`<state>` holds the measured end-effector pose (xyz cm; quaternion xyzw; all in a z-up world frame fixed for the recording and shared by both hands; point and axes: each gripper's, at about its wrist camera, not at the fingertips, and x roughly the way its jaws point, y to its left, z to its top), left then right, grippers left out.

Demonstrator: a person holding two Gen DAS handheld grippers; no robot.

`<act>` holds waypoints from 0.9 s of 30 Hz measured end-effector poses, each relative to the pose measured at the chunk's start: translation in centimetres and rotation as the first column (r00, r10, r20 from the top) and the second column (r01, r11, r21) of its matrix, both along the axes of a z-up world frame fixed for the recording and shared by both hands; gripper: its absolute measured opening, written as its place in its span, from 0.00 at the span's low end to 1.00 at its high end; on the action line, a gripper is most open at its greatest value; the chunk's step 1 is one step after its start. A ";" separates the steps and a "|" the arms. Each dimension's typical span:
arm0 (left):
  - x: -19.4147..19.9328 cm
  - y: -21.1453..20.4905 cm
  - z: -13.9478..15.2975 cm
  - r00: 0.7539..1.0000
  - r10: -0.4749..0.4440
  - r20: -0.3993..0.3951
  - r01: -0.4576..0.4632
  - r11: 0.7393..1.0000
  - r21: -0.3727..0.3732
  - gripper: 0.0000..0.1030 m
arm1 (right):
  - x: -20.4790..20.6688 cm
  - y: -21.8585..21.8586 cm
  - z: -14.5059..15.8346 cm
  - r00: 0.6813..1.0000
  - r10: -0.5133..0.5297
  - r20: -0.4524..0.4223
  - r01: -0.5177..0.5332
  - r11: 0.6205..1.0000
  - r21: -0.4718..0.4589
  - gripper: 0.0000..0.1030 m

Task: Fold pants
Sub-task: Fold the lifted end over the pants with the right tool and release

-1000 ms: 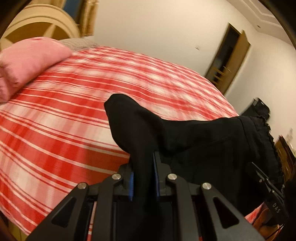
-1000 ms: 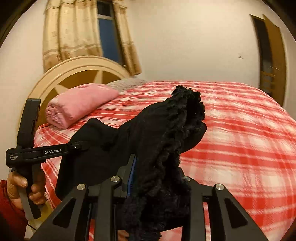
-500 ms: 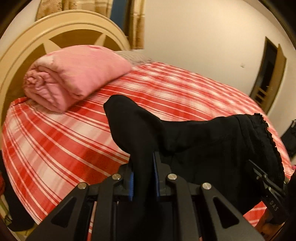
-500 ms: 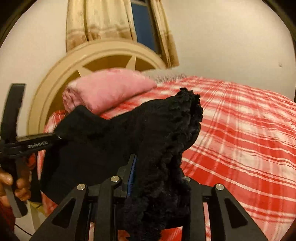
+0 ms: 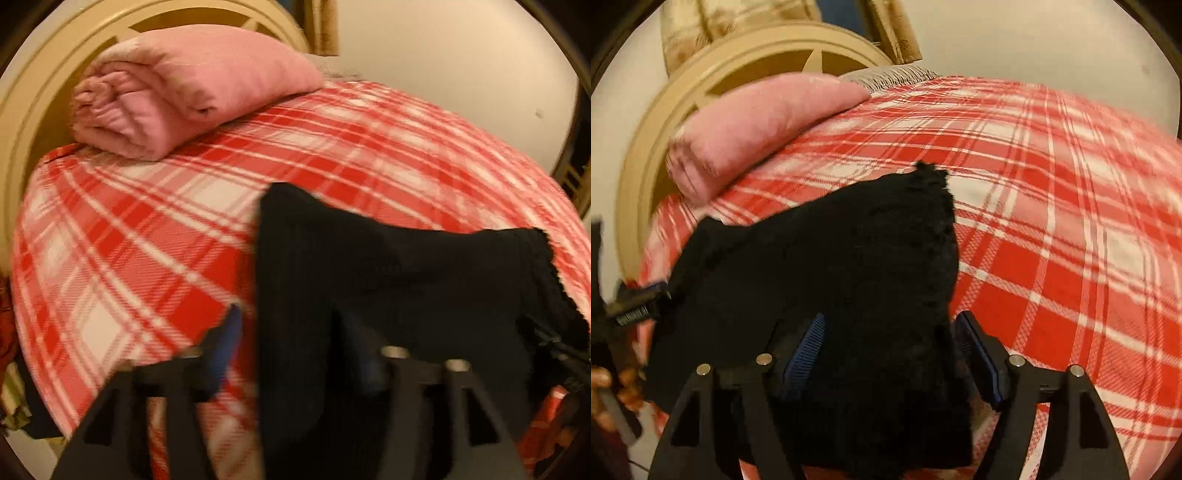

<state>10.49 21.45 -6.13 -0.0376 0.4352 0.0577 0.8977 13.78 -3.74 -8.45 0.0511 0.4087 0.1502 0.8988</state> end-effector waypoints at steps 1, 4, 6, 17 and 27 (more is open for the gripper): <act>-0.1 0.7 0.0 1.000 0.021 -0.007 -0.021 1.000 0.011 0.91 | -0.1 -0.7 0.3 1.000 -0.008 -0.008 0.008 1.000 0.023 0.72; -1.6 2.9 0.4 0.997 0.073 -0.001 -0.073 0.997 0.004 0.95 | -1.6 -3.0 1.8 0.998 -0.062 -0.009 0.063 0.994 0.094 0.72; -3.1 4.2 1.0 0.995 0.103 0.010 -0.103 0.995 0.008 0.95 | -3.4 -4.5 3.1 0.991 -0.129 0.040 0.123 0.984 0.127 0.72; -6.8 -0.9 3.4 0.990 0.007 0.142 -0.016 0.998 0.068 0.94 | -9.2 0.3 5.4 0.979 -0.069 0.193 0.081 0.995 -0.057 0.13; -6.0 -4.2 -0.3 0.999 -0.010 0.030 0.007 0.994 0.111 0.94 | -8.7 1.9 1.1 0.993 -0.063 0.102 0.081 0.980 -0.183 0.13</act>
